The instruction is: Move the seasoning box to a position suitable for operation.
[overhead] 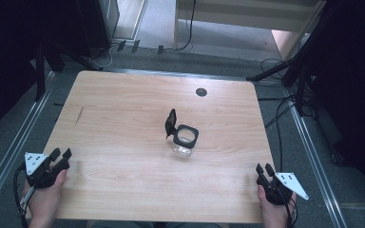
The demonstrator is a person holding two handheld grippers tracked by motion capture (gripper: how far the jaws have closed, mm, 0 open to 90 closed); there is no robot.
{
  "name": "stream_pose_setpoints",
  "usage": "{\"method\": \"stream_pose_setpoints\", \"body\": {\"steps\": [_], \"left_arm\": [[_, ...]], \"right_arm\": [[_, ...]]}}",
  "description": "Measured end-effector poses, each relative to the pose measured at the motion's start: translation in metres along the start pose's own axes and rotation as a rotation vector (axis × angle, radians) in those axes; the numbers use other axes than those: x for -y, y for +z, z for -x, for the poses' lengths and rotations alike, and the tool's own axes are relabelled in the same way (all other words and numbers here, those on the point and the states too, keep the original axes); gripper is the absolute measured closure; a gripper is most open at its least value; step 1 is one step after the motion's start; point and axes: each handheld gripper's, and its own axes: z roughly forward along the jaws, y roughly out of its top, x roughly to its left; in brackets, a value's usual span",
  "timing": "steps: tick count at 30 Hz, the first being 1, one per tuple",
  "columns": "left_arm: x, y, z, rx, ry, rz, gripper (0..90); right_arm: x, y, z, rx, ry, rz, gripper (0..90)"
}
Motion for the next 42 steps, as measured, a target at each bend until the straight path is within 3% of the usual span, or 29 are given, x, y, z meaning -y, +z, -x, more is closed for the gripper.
{"method": "stream_pose_setpoints", "body": {"steps": [3,5,8,10,11,14,16,22,28,31,34,37,40,42], "left_arm": [[0.000,-0.001,0.004,0.015,0.024,-0.008,72.7],[-0.001,-0.001,0.008,-0.005,0.056,-0.025,77.8],[-0.006,0.000,0.016,0.026,0.030,-0.059,82.4],[-0.010,-0.001,0.024,0.042,0.046,-0.050,84.5],[-0.012,-0.001,0.032,0.040,0.078,-0.046,86.4],[-0.016,0.003,0.052,0.073,0.137,-0.047,89.4],[-0.018,0.008,0.068,0.103,0.157,-0.059,90.0],[-0.021,0.019,0.116,0.215,0.186,-0.085,90.0],[-0.021,0.029,0.179,0.349,0.227,-0.117,90.0],[-0.020,0.032,0.202,0.397,0.233,-0.122,90.0],[-0.018,0.036,0.224,0.433,0.243,-0.126,90.0],[-0.016,0.040,0.239,0.449,0.247,-0.125,90.0],[-0.016,0.045,0.248,0.470,0.204,-0.140,90.0],[-0.018,0.047,0.255,0.472,0.204,-0.141,90.0]], "right_arm": [[0.000,0.001,-0.002,-0.010,-0.012,-0.017,80.7],[-0.002,0.001,-0.003,-0.039,-0.007,-0.015,86.9],[-0.011,0.003,-0.007,-0.106,0.062,-0.008,90.0],[-0.018,0.004,-0.013,-0.132,0.074,-0.007,90.0],[-0.020,0.004,-0.016,-0.133,0.070,-0.006,90.0],[-0.030,0.008,-0.033,-0.160,-0.006,0.001,90.0],[-0.035,0.012,-0.041,-0.222,-0.018,-0.003,90.0],[-0.049,0.026,-0.062,-0.308,-0.052,-0.009,90.0],[-0.061,0.043,-0.084,-0.370,-0.082,-0.007,90.0],[-0.065,0.054,-0.098,-0.411,-0.087,-0.007,90.0],[-0.069,0.065,-0.109,-0.419,-0.111,-0.019,90.0],[-0.073,0.078,-0.118,-0.426,-0.119,-0.027,90.0],[-0.079,0.092,-0.127,-0.446,-0.121,-0.033,90.0],[-0.081,0.101,-0.134,-0.457,-0.136,-0.031,90.0]]}}
